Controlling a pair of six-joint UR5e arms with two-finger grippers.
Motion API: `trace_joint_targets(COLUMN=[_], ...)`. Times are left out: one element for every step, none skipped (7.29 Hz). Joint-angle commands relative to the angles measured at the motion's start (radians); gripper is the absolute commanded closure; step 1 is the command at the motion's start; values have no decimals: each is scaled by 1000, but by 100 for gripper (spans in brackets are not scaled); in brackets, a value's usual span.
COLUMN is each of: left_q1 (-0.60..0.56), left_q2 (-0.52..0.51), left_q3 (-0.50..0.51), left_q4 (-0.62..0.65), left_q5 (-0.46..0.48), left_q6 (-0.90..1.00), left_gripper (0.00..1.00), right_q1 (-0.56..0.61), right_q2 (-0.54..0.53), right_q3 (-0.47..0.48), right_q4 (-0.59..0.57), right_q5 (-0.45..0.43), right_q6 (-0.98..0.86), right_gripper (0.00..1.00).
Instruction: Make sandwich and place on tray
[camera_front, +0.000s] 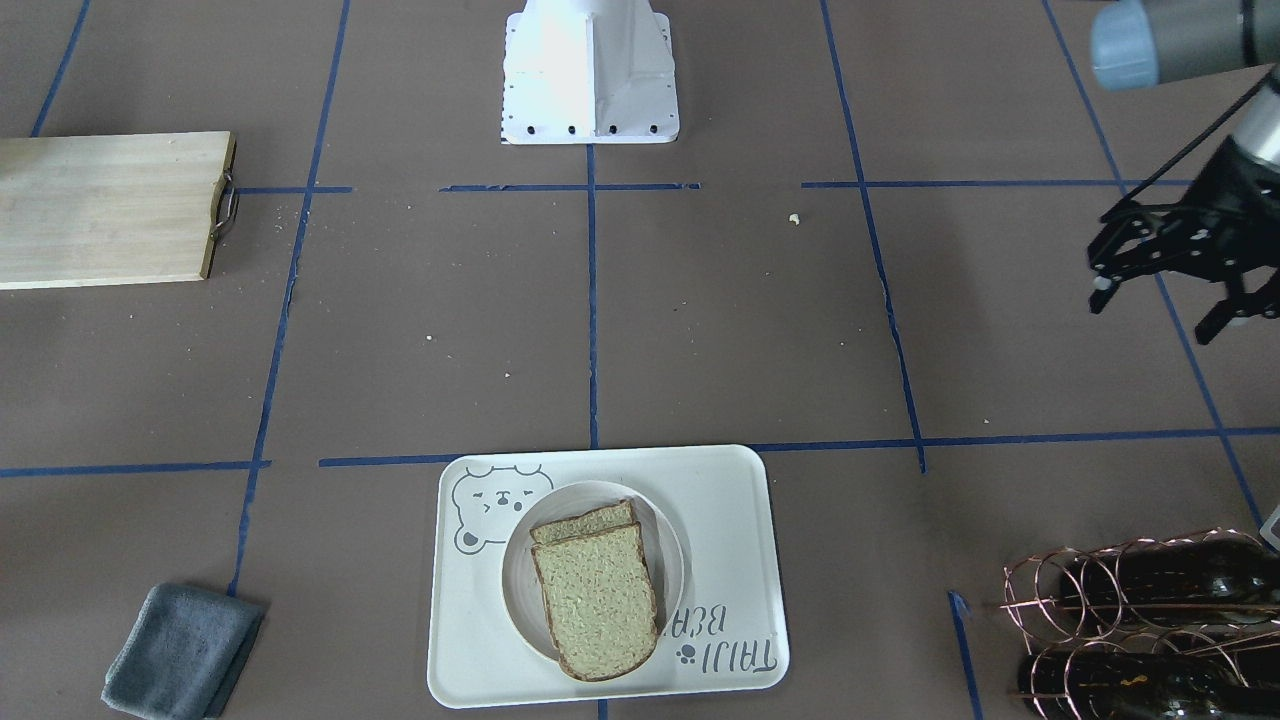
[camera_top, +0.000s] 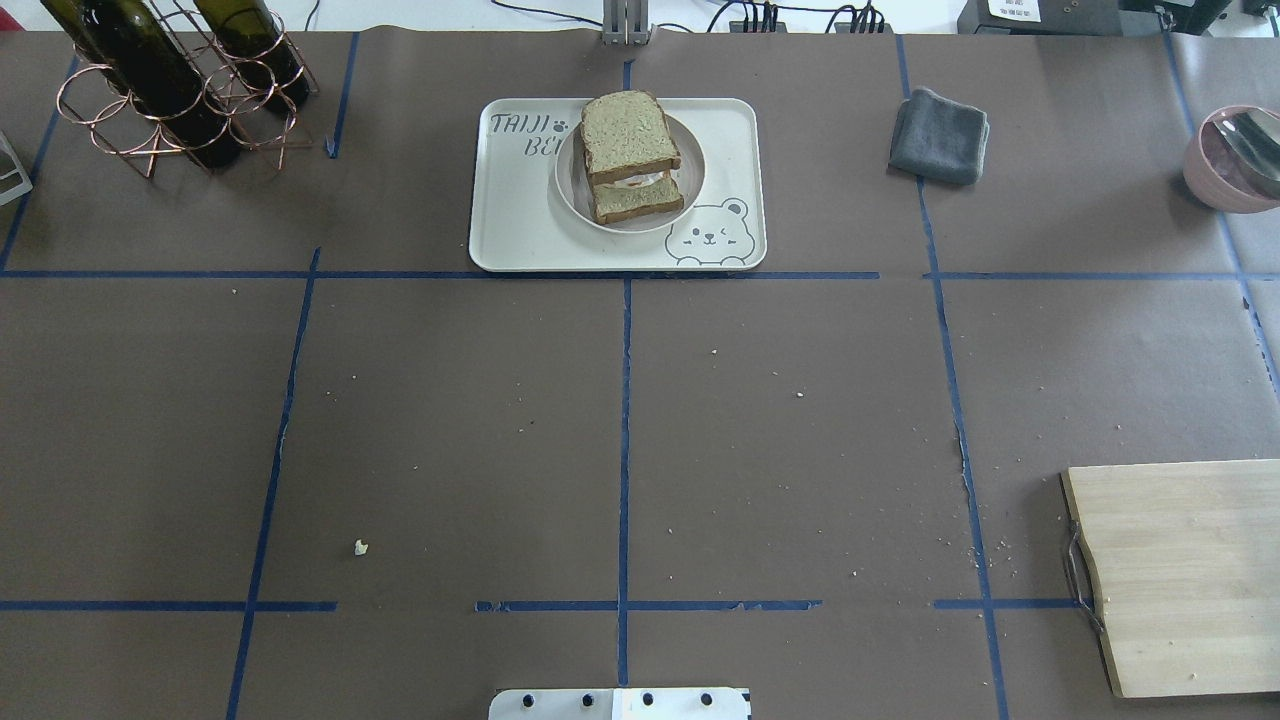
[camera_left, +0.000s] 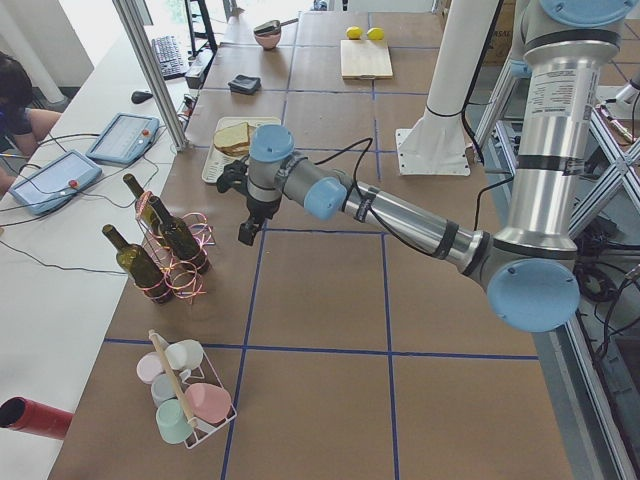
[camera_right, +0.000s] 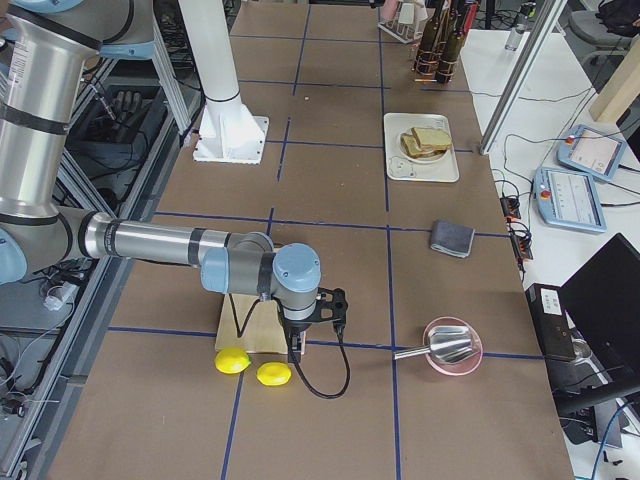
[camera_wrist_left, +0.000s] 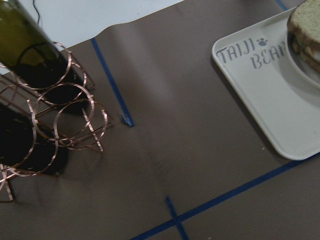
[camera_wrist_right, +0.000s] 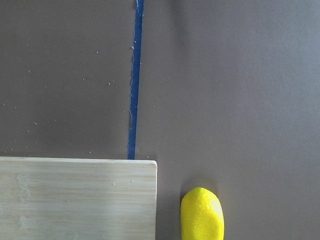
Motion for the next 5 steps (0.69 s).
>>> trace_joint_targets(left_q1=[-101,-110,-150,-161,-161], left_q2=[109,156,210,255,260], left_q3=[95,111,111,109,111], left_q4=[5,14,12,14,20], left_q5=[-24,-26,-26,-30,-27], left_q6=[143,175,224,235,235], left_gripper=[0,0,0,0,0], right_q1=[0,0,0,0,0], right_q2=[2,4,2,2,4], right_q3=[-1,-1,-1,-1,-2], right_q4=[0,0,0,0,0], right_q5=[-1,0,0,0,0], right_q6=[0,0,0,0,0], right_gripper=[0,0,0,0,0])
